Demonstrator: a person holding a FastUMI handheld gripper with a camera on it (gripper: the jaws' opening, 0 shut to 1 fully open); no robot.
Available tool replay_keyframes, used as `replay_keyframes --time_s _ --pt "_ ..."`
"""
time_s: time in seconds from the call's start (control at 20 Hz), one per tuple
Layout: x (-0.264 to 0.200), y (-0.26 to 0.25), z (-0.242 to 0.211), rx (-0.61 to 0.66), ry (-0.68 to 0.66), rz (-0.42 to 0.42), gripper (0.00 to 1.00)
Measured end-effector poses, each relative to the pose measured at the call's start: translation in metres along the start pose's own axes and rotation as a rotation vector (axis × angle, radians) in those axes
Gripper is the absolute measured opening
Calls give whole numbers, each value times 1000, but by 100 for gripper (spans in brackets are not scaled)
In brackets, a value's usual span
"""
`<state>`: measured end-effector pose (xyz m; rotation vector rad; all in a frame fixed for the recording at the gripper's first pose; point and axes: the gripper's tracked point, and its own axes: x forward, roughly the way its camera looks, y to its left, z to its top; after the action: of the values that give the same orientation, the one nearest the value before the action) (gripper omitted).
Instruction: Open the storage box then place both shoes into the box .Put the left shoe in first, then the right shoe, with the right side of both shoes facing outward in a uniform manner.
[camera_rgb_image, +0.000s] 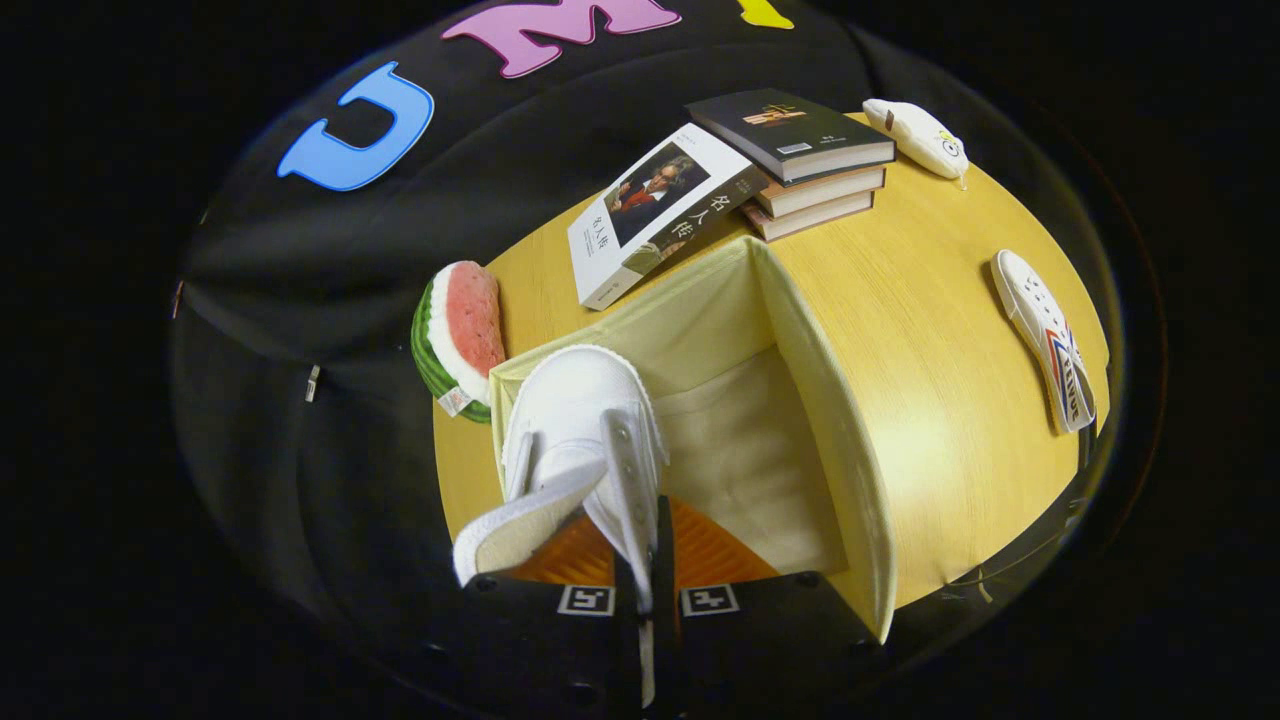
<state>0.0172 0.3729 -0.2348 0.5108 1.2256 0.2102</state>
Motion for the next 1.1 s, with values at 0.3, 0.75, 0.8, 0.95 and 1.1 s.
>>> replay_keyframes --time_s 0.3,0.75,0.8,0.95,1.1 --pt "2 19 -11 0 30 70 46" --pt "-64 32 11 -235 -81 161 99" --pt "-75 20 15 -270 -106 154 99" --pt "-113 -25 35 -345 -182 115 99" --pt "-147 -83 57 -388 -256 52 99"
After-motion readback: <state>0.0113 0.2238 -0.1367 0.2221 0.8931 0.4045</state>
